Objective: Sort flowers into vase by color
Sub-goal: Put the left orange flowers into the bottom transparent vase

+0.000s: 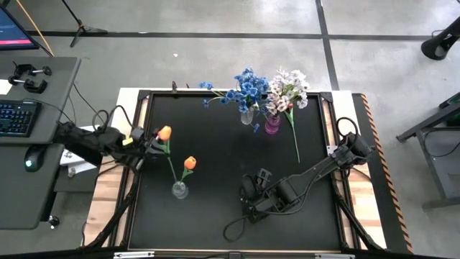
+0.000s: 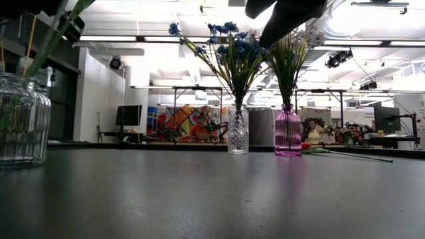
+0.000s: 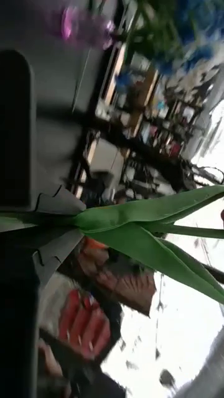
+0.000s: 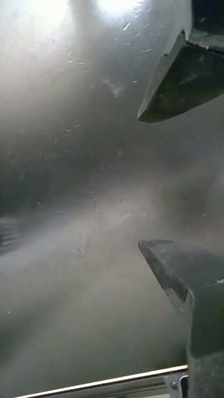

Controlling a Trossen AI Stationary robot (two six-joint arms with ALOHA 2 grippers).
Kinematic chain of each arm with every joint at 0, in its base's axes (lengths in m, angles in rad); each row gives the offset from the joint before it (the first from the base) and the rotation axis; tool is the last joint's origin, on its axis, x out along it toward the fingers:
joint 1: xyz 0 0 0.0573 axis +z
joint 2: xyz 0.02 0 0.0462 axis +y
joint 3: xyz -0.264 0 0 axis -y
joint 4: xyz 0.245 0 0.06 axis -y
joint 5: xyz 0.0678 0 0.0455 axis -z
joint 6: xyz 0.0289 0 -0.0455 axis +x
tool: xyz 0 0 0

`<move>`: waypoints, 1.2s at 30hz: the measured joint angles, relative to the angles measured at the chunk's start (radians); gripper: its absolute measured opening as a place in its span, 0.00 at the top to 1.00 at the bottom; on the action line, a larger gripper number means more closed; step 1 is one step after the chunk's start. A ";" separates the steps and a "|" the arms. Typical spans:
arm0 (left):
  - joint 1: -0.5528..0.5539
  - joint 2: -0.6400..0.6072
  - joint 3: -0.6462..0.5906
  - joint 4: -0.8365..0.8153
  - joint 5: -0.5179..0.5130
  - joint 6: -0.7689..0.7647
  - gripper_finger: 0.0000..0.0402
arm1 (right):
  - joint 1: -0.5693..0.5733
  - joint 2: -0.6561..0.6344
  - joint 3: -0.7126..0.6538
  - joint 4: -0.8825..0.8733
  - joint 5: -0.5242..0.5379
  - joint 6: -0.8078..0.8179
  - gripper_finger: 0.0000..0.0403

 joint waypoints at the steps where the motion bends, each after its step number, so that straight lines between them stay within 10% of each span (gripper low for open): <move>1: -0.014 0.004 0.000 0.001 -0.029 0.024 1.00 | 0.000 0.000 0.000 0.000 0.000 0.009 0.23; 21: -0.198 0.102 0.000 -0.085 -0.079 0.017 0.96 | -0.010 0.000 0.000 0.007 0.000 0.013 0.23; 36: -0.199 0.126 0.000 -0.121 0.026 -0.112 0.63 | -0.022 0.000 0.007 -0.003 -0.048 0.003 0.23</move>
